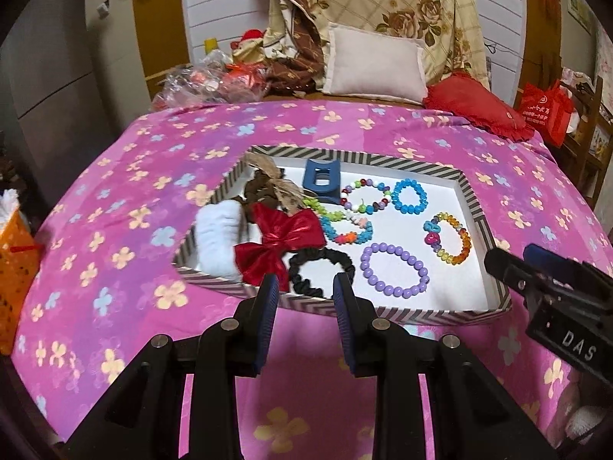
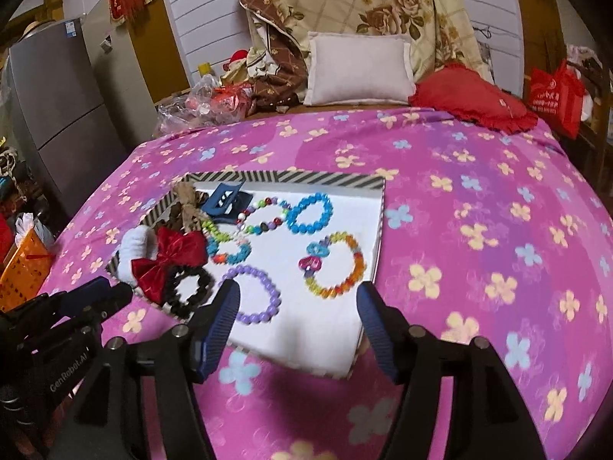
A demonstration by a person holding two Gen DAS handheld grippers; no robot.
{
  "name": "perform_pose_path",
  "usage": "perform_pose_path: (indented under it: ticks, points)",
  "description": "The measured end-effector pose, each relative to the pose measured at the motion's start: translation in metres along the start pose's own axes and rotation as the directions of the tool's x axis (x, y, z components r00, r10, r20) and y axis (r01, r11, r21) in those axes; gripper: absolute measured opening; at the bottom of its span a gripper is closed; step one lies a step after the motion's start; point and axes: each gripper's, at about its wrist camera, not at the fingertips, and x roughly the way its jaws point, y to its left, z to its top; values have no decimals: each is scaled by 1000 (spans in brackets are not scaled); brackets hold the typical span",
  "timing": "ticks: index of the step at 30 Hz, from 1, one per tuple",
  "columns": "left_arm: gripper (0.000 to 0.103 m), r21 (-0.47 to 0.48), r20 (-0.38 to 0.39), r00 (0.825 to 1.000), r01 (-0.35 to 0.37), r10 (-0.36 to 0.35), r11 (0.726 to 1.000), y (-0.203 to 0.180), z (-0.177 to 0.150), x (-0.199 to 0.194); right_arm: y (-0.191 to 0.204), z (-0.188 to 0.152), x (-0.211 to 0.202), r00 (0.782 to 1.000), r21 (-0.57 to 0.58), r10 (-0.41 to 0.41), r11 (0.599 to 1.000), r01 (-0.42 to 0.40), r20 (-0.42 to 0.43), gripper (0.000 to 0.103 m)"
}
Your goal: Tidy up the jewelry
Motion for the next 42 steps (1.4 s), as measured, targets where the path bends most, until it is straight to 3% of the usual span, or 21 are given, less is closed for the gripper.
perform_pose_path:
  ticks: [19, 24, 29, 36, 42]
  points:
    - [30, -52, 93, 995, -42, 46, 998, 27, -15, -68, 43, -26, -67, 999, -20, -14, 1000, 15, 51, 67]
    - [30, -51, 131, 990, -45, 51, 998, 28, -15, -87, 52, -27, -85, 997, -31, -10, 999, 12, 82, 73]
    - [30, -57, 160, 986, -30, 39, 998, 29, -14, -101, 58, -27, -96, 995, -41, -6, 999, 10, 101, 74]
    - [30, -15, 213, 974, -72, 74, 997, 22, -17, -119, 60, -27, -106, 992, -45, -19, 999, 24, 125, 77]
    - [30, -36, 210, 976, -54, 60, 998, 28, -19, -123, 59, -30, -109, 992, -43, -23, 999, 28, 123, 77]
